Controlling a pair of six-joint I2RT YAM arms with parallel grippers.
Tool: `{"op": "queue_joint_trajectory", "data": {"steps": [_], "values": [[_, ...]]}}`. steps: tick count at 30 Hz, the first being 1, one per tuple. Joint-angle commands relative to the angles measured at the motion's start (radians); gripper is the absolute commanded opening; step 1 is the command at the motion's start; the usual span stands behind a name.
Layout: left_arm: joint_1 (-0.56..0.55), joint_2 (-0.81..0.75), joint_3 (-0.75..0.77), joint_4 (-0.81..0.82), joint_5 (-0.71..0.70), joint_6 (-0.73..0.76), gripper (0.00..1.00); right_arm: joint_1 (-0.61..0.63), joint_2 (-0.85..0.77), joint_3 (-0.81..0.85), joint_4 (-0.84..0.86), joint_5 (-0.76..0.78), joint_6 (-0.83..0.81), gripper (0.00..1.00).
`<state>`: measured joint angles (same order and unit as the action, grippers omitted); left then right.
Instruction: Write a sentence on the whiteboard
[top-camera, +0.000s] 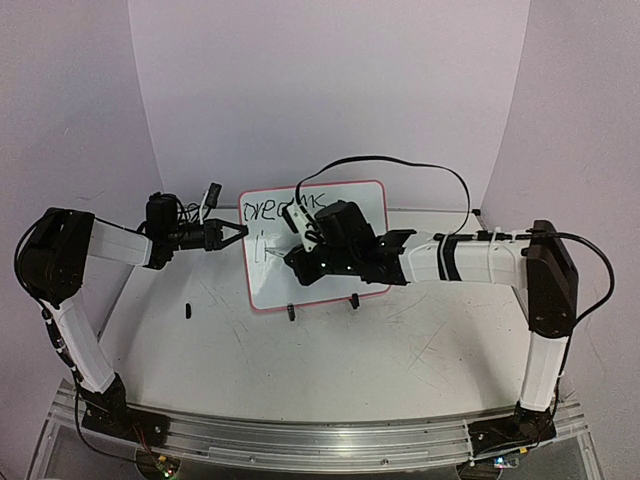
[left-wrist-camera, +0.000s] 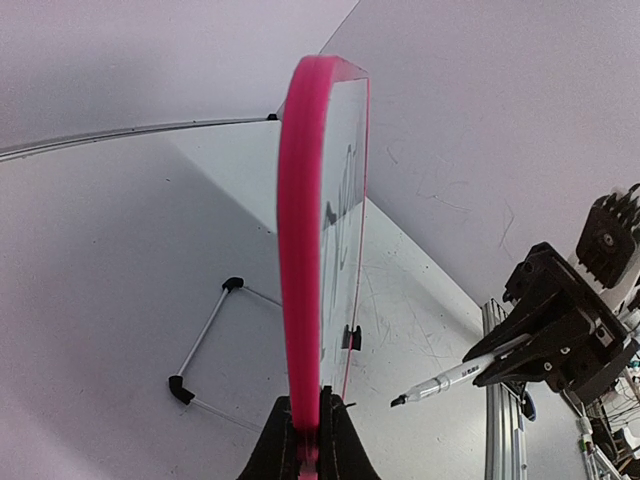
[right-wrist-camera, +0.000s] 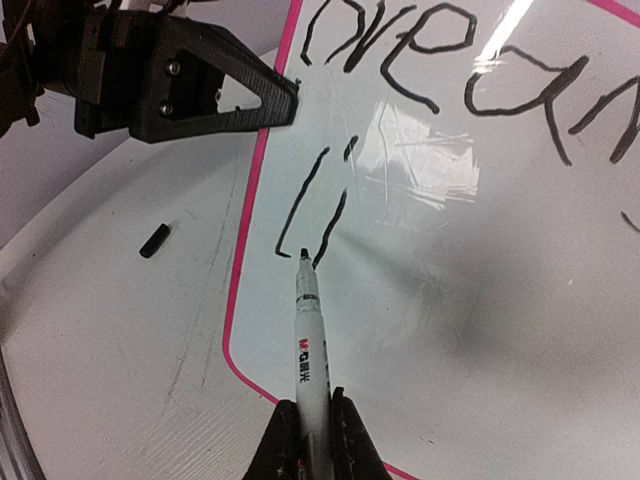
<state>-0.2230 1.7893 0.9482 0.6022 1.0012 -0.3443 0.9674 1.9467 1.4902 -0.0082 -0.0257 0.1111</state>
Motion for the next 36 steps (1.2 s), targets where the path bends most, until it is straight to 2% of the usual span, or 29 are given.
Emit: {"op": "queue_joint_trajectory", "data": {"steps": [1, 22, 36], "values": [[-0.006, 0.007, 0.033, 0.006, -0.038, 0.044, 0.00, -0.016, -0.045, 0.013, 0.048, -0.003, 0.000, 0.00], [-0.005, 0.007, 0.036, -0.002, -0.050, 0.054, 0.00, -0.035, -0.003, 0.043, 0.042, -0.009, -0.041, 0.00], [-0.006, 0.002, 0.033, -0.008, -0.060, 0.056, 0.00, -0.054, -0.036, 0.020, 0.047, 0.013, -0.045, 0.00]]}}
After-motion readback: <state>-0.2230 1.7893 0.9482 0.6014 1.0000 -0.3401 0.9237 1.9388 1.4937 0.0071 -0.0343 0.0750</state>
